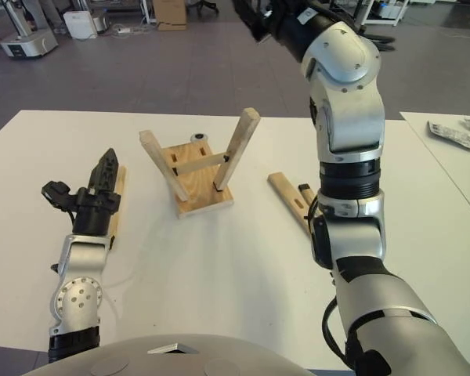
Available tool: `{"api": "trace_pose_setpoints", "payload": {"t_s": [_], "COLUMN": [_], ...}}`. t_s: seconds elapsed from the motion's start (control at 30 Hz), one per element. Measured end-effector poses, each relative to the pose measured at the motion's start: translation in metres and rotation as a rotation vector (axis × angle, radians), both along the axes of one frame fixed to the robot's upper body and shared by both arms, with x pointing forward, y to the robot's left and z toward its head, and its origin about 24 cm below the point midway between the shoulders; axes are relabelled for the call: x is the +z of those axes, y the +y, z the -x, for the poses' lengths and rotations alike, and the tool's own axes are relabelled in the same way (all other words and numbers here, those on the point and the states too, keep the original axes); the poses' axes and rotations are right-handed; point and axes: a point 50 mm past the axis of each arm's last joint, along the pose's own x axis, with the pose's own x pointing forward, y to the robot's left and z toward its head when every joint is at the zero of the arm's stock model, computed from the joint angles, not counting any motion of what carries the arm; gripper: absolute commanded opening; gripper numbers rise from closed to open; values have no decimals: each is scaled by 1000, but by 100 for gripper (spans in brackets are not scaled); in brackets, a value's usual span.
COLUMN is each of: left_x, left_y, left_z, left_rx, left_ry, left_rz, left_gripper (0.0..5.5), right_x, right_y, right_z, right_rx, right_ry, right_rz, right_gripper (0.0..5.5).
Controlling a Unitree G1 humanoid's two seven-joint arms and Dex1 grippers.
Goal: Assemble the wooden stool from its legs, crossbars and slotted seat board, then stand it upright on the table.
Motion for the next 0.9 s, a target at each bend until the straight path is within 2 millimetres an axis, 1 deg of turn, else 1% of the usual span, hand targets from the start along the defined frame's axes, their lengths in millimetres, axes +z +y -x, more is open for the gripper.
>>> {"api": "trace_pose_setpoints", "payload": {"t_s": [0.03,0.07,0.1,0.2,0.27,0.33,0.4,0.5,0.57,0.67,0.8,0.9], "left_x": [-2,-3,-1,15,18,24,26,25,21,14,13,13], "left_y": [1,-5,-15,-41,-49,-54,-52,-48,-48,-61,-66,-63], "left_z": [-5,-8,-10,-9,-8,-6,-5,-6,-6,-7,-8,-9], "left_rx": [21,14,-12,-89,-123,-148,-133,-96,-92,-154,-178,-168], "left_ry": [54,85,93,24,0,-36,-41,-16,30,93,112,113], "left_rz": [-37,-57,-76,-133,-167,-199,-250,-331,-383,-444,-482,-467], "left_gripper": [312,312,312,312,312,312,312,312,312,312,312,312], "right_x": [-17,-36,-55,-81,-91,-102,-115,-117,-118,-118,-117,-118], "right_y": [-13,-22,-27,-30,-28,-20,-11,-2,7,30,31,17], "right_z": [-5,-7,-7,-1,4,11,22,35,42,51,52,44], "right_rx": [-72,-118,-144,-138,-122,-69,-20,27,82,211,212,139], "right_ry": [55,106,162,233,260,295,331,334,329,330,327,341], "right_rz": [38,70,105,143,159,184,208,232,255,253,250,236], "right_gripper": [348,348,348,348,348,348,348,348,348,348,348,348]}}
